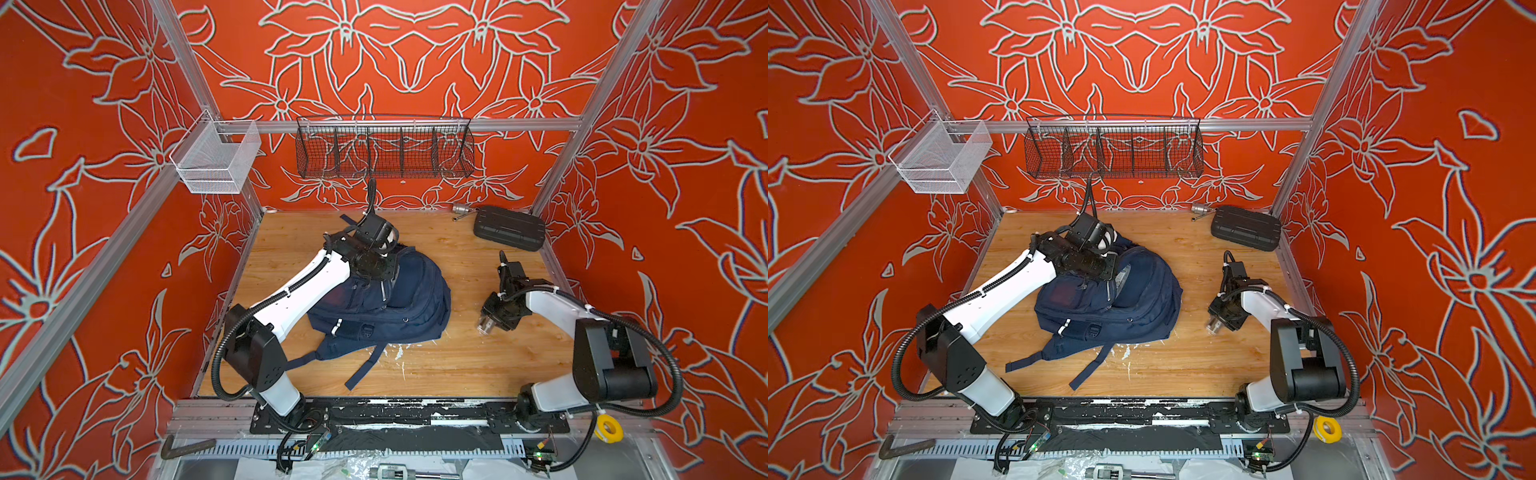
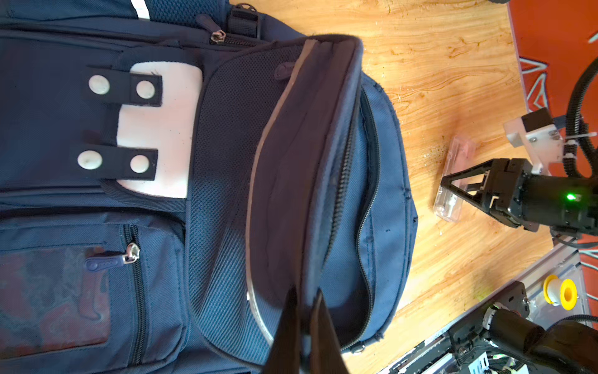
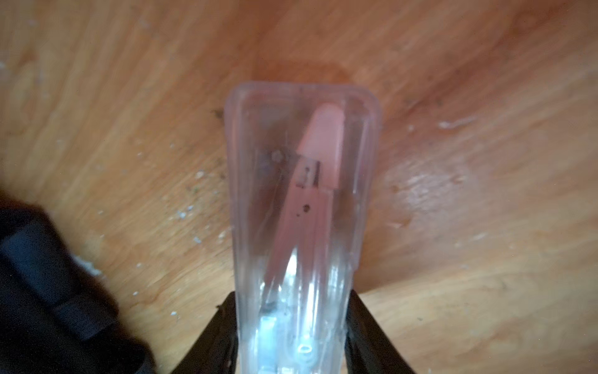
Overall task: Pack the student bag
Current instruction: 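Insert the pink-item case into the front pocket with the right gripper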
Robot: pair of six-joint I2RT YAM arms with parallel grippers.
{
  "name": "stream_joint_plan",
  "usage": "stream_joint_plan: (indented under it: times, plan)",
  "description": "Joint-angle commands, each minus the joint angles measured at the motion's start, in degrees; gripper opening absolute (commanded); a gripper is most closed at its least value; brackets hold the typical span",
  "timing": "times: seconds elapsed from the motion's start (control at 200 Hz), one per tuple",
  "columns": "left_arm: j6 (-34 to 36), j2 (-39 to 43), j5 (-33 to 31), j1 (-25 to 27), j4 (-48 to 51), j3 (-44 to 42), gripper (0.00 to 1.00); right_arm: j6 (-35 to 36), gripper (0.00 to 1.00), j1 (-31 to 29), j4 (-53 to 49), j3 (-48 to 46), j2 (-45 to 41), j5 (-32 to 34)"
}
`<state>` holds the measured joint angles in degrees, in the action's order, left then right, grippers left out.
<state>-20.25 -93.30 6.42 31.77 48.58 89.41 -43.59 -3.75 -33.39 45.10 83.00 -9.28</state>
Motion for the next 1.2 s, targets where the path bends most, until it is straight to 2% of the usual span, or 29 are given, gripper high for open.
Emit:
stream_joint_plan:
  times: [0.0, 0.205, 0.305, 0.595, 0.776, 0.866, 0.951, 1.011, 1.131, 1.196]
  plan:
    - [0.18, 3.00, -2.01, -0.87, -0.40, -0.54, 0.00, 0.91, 0.48, -1.16, 2.54, 2.98, -5.29, -5.19]
    - [0.00, 3.92, -1.63, -0.91, -0.53, -0.90, 0.00, -2.96, 0.47, -4.07, 7.45, 6.82, -10.20, -12.54]
    - [-0.30, 3.82, -1.08, -0.90, -0.72, -1.01, 0.00, -4.48, 0.46, -7.81, 11.67, 9.89, -10.51, -14.76]
    - [-1.56, 3.38, 0.15, -0.87, -1.68, -0.98, 0.00, -9.57, 0.48, -23.13, 21.54, 20.74, -0.36, -17.61]
    - [-2.02, 3.82, -0.05, -0.87, -1.73, -0.86, 0.00, -15.45, 0.48, -29.04, 30.12, 17.16, 5.26, -17.91]
    - [-2.26, 3.99, -0.18, -0.89, -2.04, -0.89, 0.00, -16.35, 0.49, -30.18, 29.73, 15.92, 6.09, -15.65]
    - [-2.57, 4.00, 0.32, -0.91, -2.34, -0.90, 0.00, -15.01, 0.57, -30.20, 26.83, 16.80, 7.12, -15.11]
    - [-2.74, 3.87, 0.55, -0.91, -2.54, -0.81, 0.00, -12.84, 0.68, -30.26, 23.40, 18.65, 7.94, -14.64]
    - [-3.00, 3.78, 0.79, -0.84, -2.44, -0.68, 0.00, -10.73, 0.83, -30.27, 20.64, 20.74, 7.52, -11.95]
    - [-3.12, 3.80, 0.88, -0.78, -2.47, -0.72, 0.00, -9.53, 0.88, -30.18, 19.49, 21.74, 6.94, -10.76]
